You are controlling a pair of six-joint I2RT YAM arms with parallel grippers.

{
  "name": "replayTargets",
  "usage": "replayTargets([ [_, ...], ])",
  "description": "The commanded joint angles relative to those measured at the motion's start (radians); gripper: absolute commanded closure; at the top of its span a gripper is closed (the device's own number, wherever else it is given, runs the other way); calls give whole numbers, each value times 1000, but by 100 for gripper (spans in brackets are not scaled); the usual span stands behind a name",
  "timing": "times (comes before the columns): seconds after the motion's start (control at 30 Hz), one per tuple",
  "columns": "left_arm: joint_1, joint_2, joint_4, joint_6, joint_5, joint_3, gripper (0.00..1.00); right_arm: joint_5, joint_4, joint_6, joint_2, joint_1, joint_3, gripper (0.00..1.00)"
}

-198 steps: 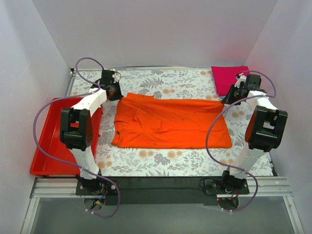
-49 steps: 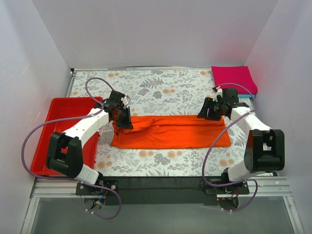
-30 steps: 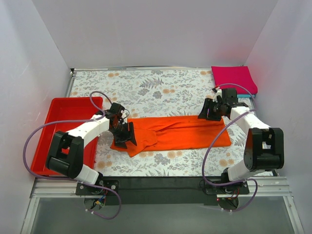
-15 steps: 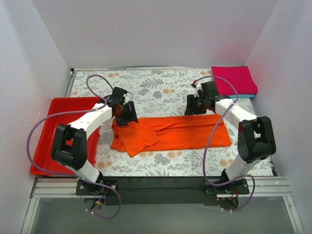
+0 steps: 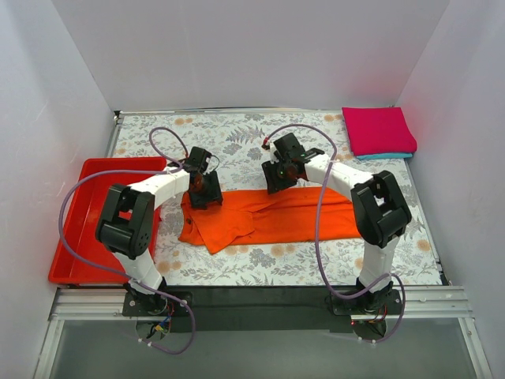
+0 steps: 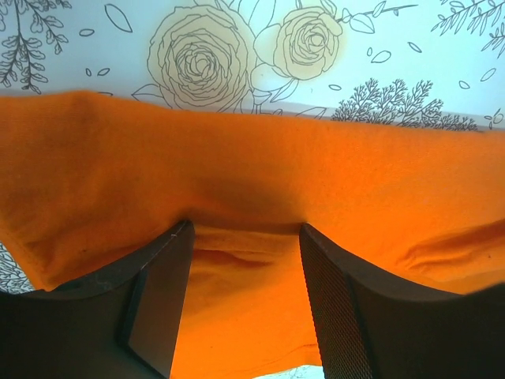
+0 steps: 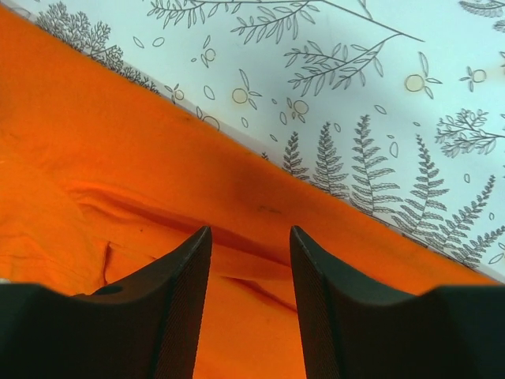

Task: Fold and stack the t-shirts
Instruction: Fold the tshirt

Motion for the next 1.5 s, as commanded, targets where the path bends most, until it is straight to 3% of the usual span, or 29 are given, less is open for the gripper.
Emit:
replayTargets([
  [0.0,4,-2,22,-4,-49,-17,48,77,-80,-19,49,35,87,57],
  [0.77,4,-18,32,-12,-34,-57,48,132,-393,1,57,72,98,58],
  [1.1,4,-35,35,3,-5,-51,48,218,-378,-3,31,71,178,59],
  [1.47,4,-32,34,-6,-6,-42,48,195,-343,15,181,71,327,59],
])
